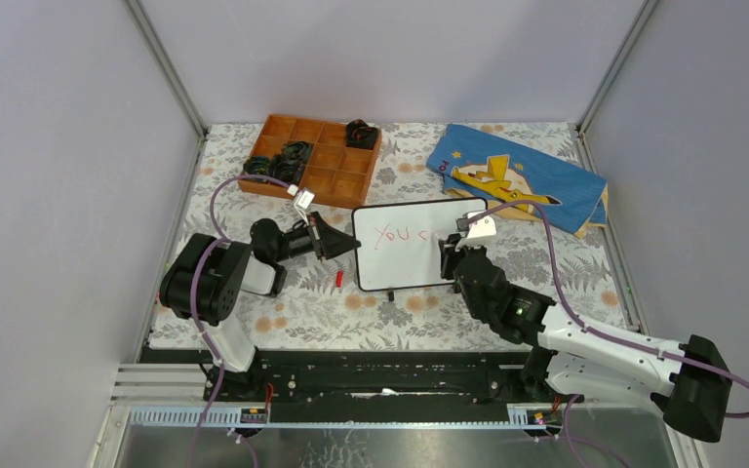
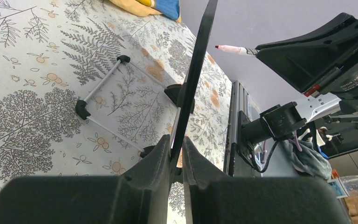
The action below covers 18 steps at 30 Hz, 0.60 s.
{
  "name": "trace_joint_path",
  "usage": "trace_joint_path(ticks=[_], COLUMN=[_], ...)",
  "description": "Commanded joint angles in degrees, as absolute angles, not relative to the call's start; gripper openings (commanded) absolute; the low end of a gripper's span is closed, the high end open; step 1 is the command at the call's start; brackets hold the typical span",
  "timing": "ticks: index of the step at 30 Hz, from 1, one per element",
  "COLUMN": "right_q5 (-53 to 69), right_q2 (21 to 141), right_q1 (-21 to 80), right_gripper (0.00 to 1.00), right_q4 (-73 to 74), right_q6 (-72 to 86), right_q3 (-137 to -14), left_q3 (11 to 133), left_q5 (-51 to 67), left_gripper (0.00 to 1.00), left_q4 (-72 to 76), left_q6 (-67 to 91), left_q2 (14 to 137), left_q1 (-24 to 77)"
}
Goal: Write a sentence on the whiteboard
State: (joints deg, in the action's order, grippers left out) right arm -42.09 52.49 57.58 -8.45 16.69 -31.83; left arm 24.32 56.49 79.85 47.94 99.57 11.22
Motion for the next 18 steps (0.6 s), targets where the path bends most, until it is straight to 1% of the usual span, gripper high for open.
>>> trace_joint_path(ticks=[1, 18], right_q5=[-46.0, -47.4], right_q2=[52.7, 56.1], right_q1=[57.3, 56.2], right_gripper=[0.0, 0.0], right_q4=[-9.4, -11.9], right_q6=[15.5, 15.4], right_q3=[-32.6, -33.9], left_q3=[25.3, 25.4], left_q5=[57.0, 57.0], left_gripper=[0.2, 0.2], left_q4=[79.4, 78.6], left_q6=[46.7, 46.1], left_q2=[98.3, 98.0], left_q1=[12.0, 12.1])
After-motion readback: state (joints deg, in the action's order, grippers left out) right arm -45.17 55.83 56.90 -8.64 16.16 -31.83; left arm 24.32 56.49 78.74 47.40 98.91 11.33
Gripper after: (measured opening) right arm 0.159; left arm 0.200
